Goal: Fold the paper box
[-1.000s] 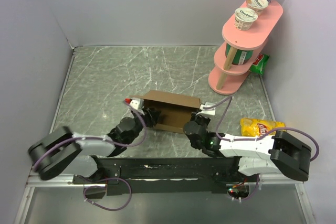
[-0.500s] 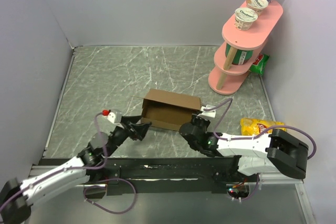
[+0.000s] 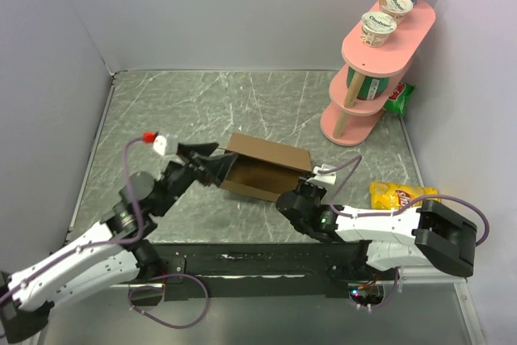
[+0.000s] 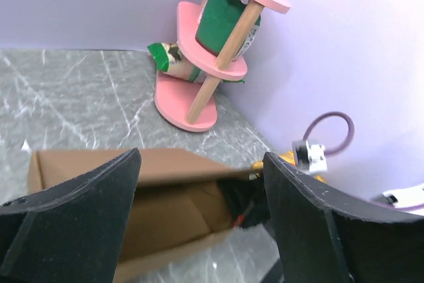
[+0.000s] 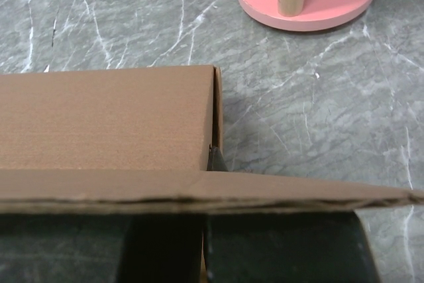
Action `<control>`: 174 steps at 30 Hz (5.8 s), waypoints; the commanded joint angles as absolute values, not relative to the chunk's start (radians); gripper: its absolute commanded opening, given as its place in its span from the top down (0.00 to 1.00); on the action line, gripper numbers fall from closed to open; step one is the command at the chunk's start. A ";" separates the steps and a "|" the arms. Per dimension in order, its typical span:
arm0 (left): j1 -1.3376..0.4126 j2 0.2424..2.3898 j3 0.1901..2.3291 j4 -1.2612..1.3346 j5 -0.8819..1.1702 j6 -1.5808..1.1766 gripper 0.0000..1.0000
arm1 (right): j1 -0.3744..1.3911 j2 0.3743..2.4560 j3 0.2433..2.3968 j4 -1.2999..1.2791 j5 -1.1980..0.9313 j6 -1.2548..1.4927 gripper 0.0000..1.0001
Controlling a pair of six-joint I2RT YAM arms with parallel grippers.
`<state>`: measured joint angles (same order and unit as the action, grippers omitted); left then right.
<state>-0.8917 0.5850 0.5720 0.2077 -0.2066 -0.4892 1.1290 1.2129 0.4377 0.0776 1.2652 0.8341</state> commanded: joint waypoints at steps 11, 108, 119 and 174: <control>-0.703 1.193 0.822 0.262 0.188 -0.460 0.18 | 1.221 1.314 0.606 -0.691 1.386 1.525 0.73; -0.685 1.114 0.436 0.348 -0.076 -0.492 0.06 | 0.468 0.998 0.574 -0.120 -0.153 0.265 0.00; -0.483 0.940 0.313 0.414 0.184 -0.555 0.01 | 0.245 1.178 0.626 -0.103 -0.425 0.199 0.11; -0.367 0.933 0.256 0.535 0.292 -0.335 0.04 | 0.172 1.534 0.897 -0.538 -0.554 0.147 0.72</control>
<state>-0.3695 0.9360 0.2459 0.4667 0.2111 -0.3954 0.1761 1.5265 0.8780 -0.4728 -0.6128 0.1749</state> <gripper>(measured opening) 0.963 0.317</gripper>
